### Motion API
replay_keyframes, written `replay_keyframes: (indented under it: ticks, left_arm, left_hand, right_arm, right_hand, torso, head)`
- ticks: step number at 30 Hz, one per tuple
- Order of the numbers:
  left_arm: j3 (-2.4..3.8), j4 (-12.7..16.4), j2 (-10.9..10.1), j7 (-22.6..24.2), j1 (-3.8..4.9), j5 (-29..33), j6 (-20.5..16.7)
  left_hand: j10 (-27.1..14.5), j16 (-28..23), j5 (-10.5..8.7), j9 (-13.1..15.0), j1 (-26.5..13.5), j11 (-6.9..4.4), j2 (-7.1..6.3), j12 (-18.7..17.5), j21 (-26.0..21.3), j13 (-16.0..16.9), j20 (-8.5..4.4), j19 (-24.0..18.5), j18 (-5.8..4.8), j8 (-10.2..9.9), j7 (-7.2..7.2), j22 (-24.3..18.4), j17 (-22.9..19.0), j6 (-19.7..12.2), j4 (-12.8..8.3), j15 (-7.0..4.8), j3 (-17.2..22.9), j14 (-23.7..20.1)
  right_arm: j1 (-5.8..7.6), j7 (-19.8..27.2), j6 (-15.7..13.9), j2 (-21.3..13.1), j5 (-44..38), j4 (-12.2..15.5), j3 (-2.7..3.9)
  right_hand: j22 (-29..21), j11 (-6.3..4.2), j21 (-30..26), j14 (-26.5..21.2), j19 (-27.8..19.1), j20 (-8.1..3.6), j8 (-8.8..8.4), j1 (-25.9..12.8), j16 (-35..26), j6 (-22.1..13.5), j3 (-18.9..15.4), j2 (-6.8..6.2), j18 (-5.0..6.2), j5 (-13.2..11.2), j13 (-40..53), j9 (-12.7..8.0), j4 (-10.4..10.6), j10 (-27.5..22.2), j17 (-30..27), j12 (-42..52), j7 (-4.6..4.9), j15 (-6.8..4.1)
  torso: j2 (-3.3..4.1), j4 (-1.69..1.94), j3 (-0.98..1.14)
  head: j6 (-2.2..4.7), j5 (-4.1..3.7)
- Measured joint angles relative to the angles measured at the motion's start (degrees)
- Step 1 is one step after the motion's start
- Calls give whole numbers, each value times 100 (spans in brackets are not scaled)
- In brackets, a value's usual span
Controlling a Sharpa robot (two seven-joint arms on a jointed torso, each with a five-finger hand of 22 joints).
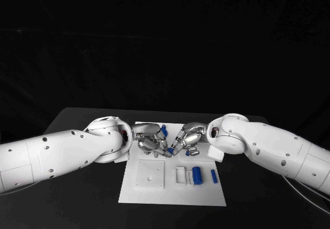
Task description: Assemble the parts on the task board
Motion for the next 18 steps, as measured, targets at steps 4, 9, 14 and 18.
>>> replay_keyframes:
  ticks: [4,9,14,18]
  left_arm:
    - [0,-7,13,-12,1,20,33]
    - [0,-14,35,-25,2,46,77]
    - [-3,-28,60,-45,3,65,116]
    - [-14,-38,80,-69,5,75,135]
  left_hand:
    - [0,0,178,-1,45,0,45,0,0,-8,0,0,0,12,1,0,0,1,0,0,0,0]
    - [0,0,322,-3,113,0,112,0,26,-15,0,0,0,-12,-11,0,0,31,0,0,0,0]
    - [0,23,407,-4,158,0,157,0,26,-22,0,0,0,-12,-10,-1,1,32,-9,0,2,0]
    - [-20,23,618,-4,279,-21,142,0,26,-28,-21,-21,0,-51,-1,-1,0,42,-95,0,31,0]
  right_arm:
    - [0,-18,11,6,-1,0,-6]
    - [0,-42,19,9,-6,0,-11]
    - [-1,-64,28,12,-12,1,-15]
    - [-3,-87,34,14,-17,2,-19]
  right_hand:
    - [0,0,0,-17,0,0,-1,0,0,0,0,0,0,0,0,0,0,0,0,0,0,17]
    - [0,0,0,-17,0,0,-5,0,0,-1,-1,-1,0,0,0,0,-1,0,-1,0,1,17]
    - [0,0,0,-17,0,0,-23,0,0,-3,-1,-1,0,0,-1,0,-1,0,-1,0,2,17]
    - [0,1,0,-17,0,0,-16,0,0,-6,-1,-1,0,0,6,0,-1,0,-1,0,5,17]
  torso:
    - [0,0,1]
    - [0,0,3]
    - [0,-2,7]
    - [3,-2,9]
  head:
    - [1,-1]
    - [-7,-5]
    - [-21,-16]
    - [-29,-30]
